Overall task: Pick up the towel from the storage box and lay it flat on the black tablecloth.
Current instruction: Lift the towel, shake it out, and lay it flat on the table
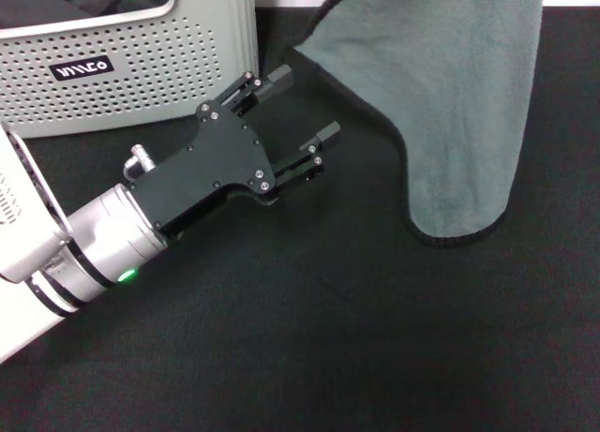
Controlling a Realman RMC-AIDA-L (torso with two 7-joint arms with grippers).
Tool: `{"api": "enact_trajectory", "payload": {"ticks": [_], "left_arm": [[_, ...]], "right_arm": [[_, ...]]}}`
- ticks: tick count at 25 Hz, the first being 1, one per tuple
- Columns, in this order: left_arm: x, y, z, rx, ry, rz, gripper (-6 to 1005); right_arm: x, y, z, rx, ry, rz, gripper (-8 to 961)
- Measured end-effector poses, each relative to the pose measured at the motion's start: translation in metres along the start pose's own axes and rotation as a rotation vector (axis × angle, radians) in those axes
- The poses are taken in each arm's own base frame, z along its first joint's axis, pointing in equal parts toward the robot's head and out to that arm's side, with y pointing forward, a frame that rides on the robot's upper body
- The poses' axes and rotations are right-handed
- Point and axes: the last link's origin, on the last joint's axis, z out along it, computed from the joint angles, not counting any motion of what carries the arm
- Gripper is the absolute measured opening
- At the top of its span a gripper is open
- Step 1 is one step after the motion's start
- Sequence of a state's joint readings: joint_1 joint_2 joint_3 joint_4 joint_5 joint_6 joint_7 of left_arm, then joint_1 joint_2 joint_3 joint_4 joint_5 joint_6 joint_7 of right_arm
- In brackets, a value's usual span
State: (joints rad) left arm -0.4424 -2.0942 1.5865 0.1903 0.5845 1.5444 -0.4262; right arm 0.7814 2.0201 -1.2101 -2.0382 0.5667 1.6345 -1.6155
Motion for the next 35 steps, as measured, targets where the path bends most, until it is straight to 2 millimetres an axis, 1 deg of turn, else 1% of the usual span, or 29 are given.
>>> {"api": "enact_trajectory", "payload": {"ticks": [1, 3, 4, 6, 8, 11, 19, 23, 26, 29, 35], "left_arm": [[0.000, -0.001, 0.000, 0.005, 0.002, 0.000, 787], [0.001, -0.002, -0.002, 0.014, 0.005, 0.000, 787], [0.001, -0.003, -0.002, 0.021, 0.007, 0.001, 787], [0.001, -0.004, -0.003, 0.030, 0.009, 0.001, 787], [0.002, -0.004, -0.004, 0.034, 0.011, 0.001, 787], [0.003, -0.005, -0.001, 0.030, 0.016, 0.004, 787], [0.011, -0.010, 0.003, 0.035, 0.054, 0.017, 787], [0.015, -0.017, -0.003, 0.088, 0.081, 0.023, 786], [0.017, -0.020, -0.003, 0.103, 0.094, 0.027, 786], [0.018, -0.021, 0.000, 0.100, 0.094, 0.029, 786], [0.011, -0.020, 0.008, 0.073, 0.048, 0.026, 777]], "right_arm": [[0.000, 0.003, 0.003, 0.010, 0.010, -0.060, 7], [0.000, 0.004, 0.004, 0.016, 0.011, -0.093, 7], [-0.001, 0.003, 0.004, 0.029, 0.003, -0.161, 7], [-0.001, 0.003, 0.004, 0.032, -0.004, -0.185, 7], [-0.005, 0.003, 0.000, 0.060, -0.064, -0.289, 7], [-0.006, -0.001, -0.004, 0.098, -0.095, -0.327, 7], [-0.005, -0.022, -0.019, 0.216, -0.135, -0.409, 6], [-0.011, -0.025, -0.022, 0.239, -0.174, -0.458, 6], [-0.016, -0.025, -0.025, 0.258, -0.223, -0.493, 6], [-0.022, -0.025, -0.028, 0.278, -0.262, -0.522, 6], [-0.025, -0.029, -0.029, 0.313, -0.269, -0.545, 7]]}}
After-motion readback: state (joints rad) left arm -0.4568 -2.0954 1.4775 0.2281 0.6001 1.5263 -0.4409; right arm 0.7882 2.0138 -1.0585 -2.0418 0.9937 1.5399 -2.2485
